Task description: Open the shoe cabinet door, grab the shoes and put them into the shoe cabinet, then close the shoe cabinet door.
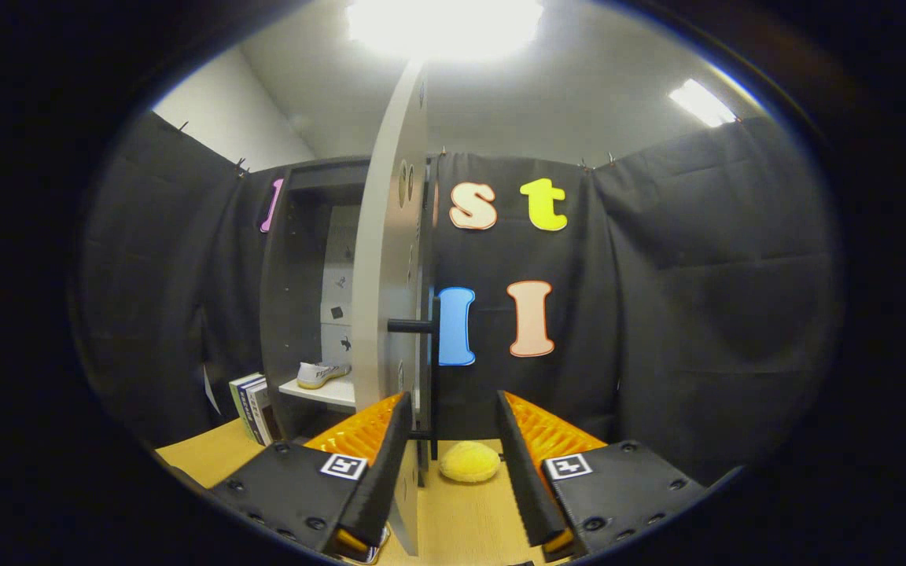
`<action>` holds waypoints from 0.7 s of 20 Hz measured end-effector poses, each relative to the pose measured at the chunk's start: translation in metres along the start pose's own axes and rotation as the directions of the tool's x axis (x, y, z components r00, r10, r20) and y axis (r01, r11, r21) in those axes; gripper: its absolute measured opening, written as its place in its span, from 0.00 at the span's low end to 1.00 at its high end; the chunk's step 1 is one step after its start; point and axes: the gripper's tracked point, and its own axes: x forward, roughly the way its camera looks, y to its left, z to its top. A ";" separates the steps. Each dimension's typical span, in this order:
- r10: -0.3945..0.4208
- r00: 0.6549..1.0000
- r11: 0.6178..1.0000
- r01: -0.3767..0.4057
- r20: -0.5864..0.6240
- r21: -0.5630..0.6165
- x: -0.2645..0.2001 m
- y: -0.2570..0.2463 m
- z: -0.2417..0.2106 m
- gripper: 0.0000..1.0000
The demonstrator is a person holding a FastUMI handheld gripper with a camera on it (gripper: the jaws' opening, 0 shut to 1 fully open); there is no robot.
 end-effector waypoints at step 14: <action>0.190 0.965 0.982 -0.185 -0.179 0.046 -0.017 0.155 -0.116 0.90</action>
